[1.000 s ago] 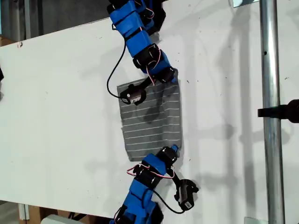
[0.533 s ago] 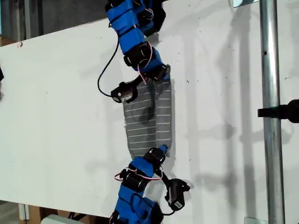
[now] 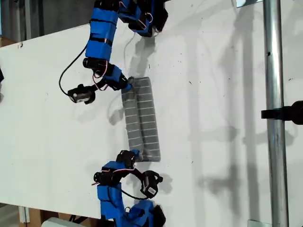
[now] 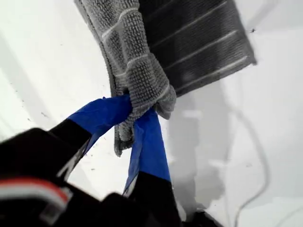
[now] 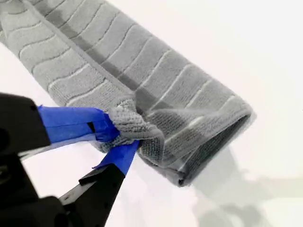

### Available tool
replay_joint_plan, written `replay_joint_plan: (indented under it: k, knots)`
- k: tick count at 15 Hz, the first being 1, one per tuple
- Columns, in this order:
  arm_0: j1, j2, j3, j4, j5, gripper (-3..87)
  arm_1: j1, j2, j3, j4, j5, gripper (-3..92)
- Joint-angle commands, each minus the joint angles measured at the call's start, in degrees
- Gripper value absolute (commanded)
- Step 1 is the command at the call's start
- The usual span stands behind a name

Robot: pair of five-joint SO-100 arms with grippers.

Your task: Grasp corners of a towel and fold twice.

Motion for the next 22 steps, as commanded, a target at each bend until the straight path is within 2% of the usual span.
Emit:
replay_joint_plan:
  k: [1,5,7,12,15,18,19,20,21,22]
  knots:
    - [-6.2,4.4,1.2,0.9,3.1,-2.8,5.4,1.4,-3.3,-2.5,-5.0,-0.1]
    - [-13.3,6.1,4.0,0.8,6.5,-2.8,10.5,-3.2,-8.2,-5.7,-11.0,-0.1]
    - [-12.7,6.4,4.9,0.9,6.0,-2.8,9.5,-4.6,-7.1,-5.9,-11.2,-0.1]
    - [-4.5,5.0,15.1,-5.7,-3.2,-2.7,1.3,-12.4,-0.8,-5.0,-5.8,-0.1]
    - [-0.3,1.1,15.6,-6.2,-8.3,-2.3,-0.2,-20.5,-0.7,-3.5,-3.6,-0.1]
    - [2.1,-5.2,13.4,-4.7,-12.0,3.6,0.5,-26.6,-1.1,-3.9,-3.3,-0.1]
    - [2.6,-5.4,13.3,-4.4,-12.8,12.0,1.2,-26.8,-1.4,-3.4,-2.4,1.5]
    - [2.8,-4.7,12.5,-3.6,-12.1,20.0,1.8,-25.2,-1.6,-2.1,-1.9,27.2]
    - [2.8,-3.2,10.8,-1.1,-10.9,25.9,2.5,-22.0,-1.8,0.0,-1.9,31.2]
    - [2.3,-0.7,9.4,2.3,-10.4,27.7,3.2,-17.2,-1.3,1.8,-1.9,32.8]
